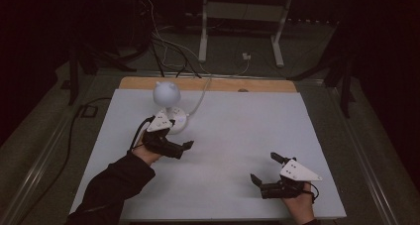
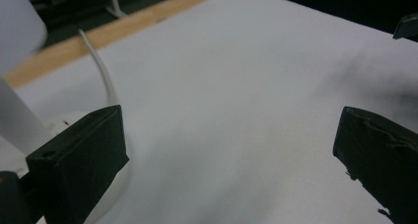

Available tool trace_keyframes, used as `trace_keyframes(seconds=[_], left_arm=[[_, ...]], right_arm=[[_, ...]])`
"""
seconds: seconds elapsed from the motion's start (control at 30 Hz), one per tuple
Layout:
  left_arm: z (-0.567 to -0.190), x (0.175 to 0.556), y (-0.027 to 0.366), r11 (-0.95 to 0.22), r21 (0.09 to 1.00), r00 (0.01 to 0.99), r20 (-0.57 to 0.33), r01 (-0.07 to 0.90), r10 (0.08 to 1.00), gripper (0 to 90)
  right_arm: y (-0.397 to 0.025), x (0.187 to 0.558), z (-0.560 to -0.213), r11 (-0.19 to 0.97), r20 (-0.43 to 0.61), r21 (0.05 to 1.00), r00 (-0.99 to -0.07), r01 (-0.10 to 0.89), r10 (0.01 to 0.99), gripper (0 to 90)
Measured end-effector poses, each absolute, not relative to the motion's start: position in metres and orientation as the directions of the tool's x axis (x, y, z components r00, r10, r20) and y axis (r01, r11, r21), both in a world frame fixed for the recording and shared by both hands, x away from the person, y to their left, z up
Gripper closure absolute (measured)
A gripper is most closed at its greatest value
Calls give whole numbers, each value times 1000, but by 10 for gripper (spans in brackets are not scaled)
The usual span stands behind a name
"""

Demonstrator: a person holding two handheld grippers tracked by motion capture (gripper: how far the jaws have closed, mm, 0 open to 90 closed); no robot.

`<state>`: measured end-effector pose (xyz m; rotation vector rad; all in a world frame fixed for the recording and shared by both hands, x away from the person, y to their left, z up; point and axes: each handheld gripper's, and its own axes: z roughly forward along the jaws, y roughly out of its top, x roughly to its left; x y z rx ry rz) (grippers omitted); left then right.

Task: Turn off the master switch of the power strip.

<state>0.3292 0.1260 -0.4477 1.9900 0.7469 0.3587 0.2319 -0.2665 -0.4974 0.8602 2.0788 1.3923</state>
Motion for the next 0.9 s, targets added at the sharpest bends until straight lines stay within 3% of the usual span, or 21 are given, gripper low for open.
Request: trace_keyframes(seconds=[0.4, 0.67, 0.9], left_arm=[[-464, 348, 111, -369, 853, 708, 0, 369, 707, 5], [-472, 359, 105, -371, 836, 635, 35, 404, 772, 76], [-479, 367, 104, -362, 841, 569, 80, 402, 819, 238]], right_arm=[[-268, 232, -496, 262, -32, 936, -684, 235, 729, 0], [-268, 231, -496, 265, -39, 937, -681, 230, 731, 0], [-269, 232, -496, 260, -31, 937, -683, 235, 730, 0]])
